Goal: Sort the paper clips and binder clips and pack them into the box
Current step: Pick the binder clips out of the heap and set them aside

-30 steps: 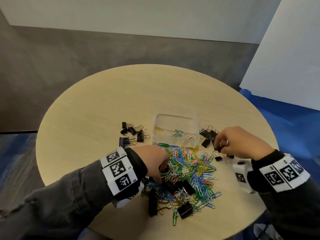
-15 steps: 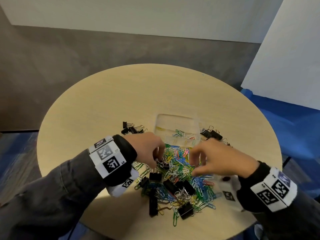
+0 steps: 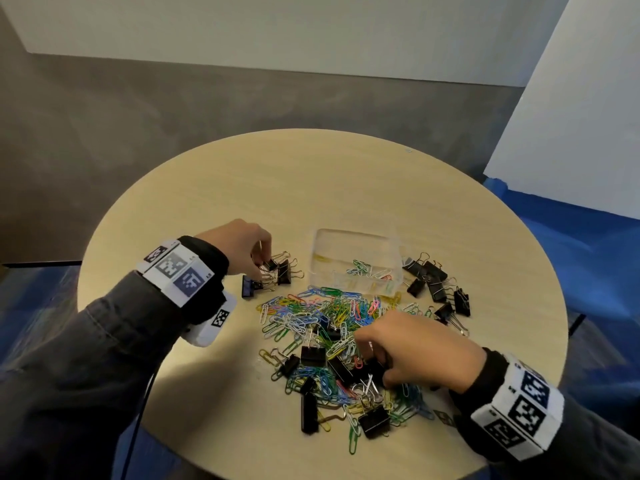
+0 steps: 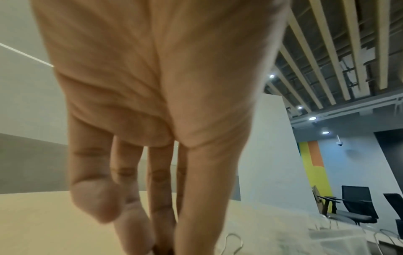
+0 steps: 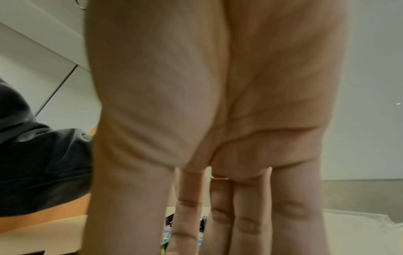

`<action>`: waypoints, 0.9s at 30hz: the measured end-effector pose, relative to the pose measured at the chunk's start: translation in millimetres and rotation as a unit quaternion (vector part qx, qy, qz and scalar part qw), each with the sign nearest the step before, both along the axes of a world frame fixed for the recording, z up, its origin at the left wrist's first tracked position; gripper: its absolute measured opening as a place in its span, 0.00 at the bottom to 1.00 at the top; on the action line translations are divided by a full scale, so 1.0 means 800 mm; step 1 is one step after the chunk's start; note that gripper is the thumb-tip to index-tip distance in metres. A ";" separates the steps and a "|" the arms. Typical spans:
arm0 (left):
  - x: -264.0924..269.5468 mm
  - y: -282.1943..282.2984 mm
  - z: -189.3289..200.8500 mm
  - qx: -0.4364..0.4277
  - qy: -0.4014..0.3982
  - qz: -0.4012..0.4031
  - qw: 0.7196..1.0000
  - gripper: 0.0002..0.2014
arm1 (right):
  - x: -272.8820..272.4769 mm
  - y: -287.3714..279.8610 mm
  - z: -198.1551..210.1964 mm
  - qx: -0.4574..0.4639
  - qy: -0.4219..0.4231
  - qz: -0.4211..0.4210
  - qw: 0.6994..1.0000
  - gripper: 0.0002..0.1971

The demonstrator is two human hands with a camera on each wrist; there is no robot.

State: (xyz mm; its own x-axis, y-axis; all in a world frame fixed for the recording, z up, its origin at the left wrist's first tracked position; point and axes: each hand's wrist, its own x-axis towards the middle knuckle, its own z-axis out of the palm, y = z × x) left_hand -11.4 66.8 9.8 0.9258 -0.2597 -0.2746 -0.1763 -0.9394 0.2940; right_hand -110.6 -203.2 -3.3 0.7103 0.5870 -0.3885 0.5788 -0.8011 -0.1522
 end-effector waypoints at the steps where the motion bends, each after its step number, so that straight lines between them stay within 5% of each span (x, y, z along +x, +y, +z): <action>1: 0.001 0.001 -0.003 0.002 0.001 0.000 1.000 0.11 | 0.001 0.000 0.001 0.007 0.007 0.000 1.000 0.13; 15: 0.006 0.000 -0.021 0.066 0.002 0.009 0.998 0.14 | 0.031 -0.048 0.035 0.188 0.017 -0.101 0.977 0.09; 20: -0.003 -0.009 -0.004 0.020 -0.014 -0.015 1.000 0.16 | 0.036 -0.060 0.039 0.229 0.051 -0.145 0.961 0.06; 23: -0.019 -0.027 0.010 -0.053 0.017 -0.055 0.997 0.16 | 0.043 -0.074 0.038 0.205 0.023 -0.181 0.962 0.02; 27: -0.043 -0.060 0.017 -0.084 0.057 -0.138 0.985 0.14 | 0.055 -0.107 0.033 0.050 -0.050 -0.226 0.971 0.02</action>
